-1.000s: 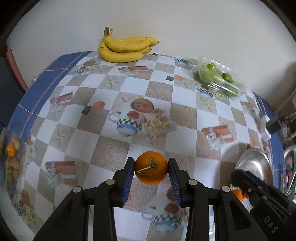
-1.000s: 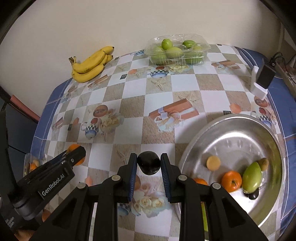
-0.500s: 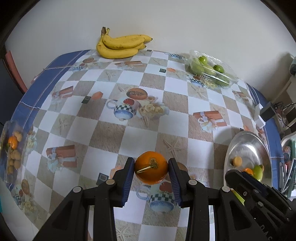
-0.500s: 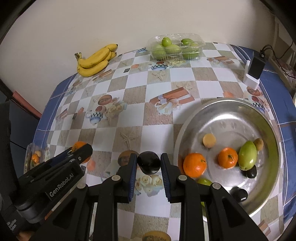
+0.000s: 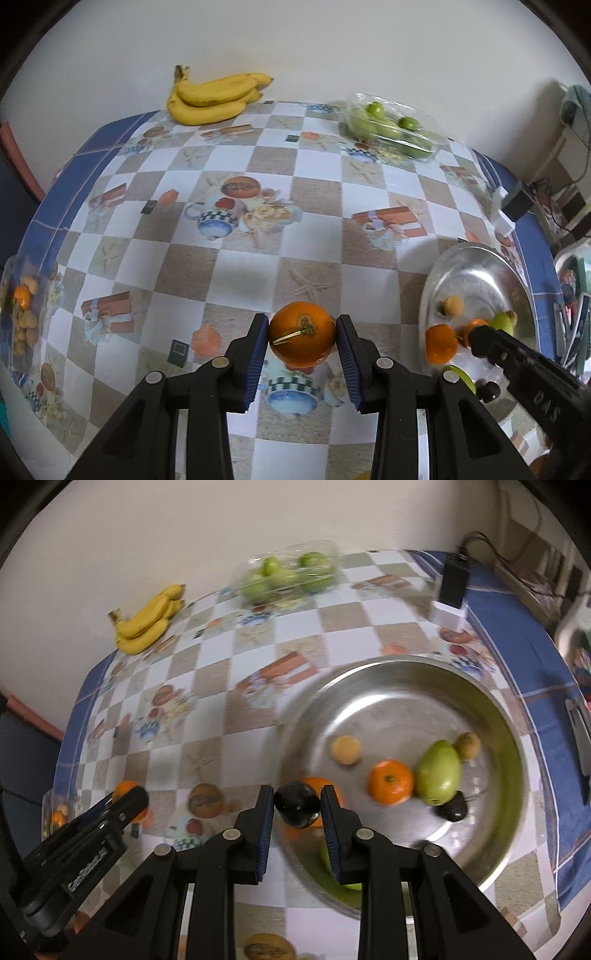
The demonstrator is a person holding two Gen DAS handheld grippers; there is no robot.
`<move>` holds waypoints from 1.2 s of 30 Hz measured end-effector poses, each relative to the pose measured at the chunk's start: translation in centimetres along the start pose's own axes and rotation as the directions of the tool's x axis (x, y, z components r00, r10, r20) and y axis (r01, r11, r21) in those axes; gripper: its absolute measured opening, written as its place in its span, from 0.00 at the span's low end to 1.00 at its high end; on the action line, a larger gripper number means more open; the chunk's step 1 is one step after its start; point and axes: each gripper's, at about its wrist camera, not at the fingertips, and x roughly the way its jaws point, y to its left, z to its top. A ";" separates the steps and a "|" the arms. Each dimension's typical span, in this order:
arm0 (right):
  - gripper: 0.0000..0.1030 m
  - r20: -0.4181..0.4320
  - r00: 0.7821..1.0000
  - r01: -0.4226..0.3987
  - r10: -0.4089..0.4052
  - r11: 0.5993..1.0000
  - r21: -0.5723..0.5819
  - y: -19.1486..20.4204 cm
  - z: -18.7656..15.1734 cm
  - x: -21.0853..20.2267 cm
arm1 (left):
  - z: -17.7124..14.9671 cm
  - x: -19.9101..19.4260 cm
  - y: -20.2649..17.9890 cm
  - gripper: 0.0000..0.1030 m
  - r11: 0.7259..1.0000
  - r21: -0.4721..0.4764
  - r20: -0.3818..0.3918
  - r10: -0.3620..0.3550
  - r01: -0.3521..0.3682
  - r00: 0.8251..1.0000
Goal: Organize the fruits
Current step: 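Carry the tangerine and dark plum over the steel bowl with both tools, then lower both fruits into the bowl and open both tools to release them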
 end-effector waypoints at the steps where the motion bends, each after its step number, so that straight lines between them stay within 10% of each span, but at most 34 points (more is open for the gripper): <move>1: 0.26 0.000 1.000 0.005 -0.005 1.000 0.013 -0.5 0.1 0.0 | -0.1 -0.1 -0.4 0.39 1.000 0.012 0.003 -0.004 0.004 1.000; 36: 0.27 0.016 0.992 0.112 -0.121 0.956 0.272 -11.9 0.6 -0.8 | -3.7 1.3 -14.4 0.39 0.917 0.363 -0.021 -0.170 0.166 0.985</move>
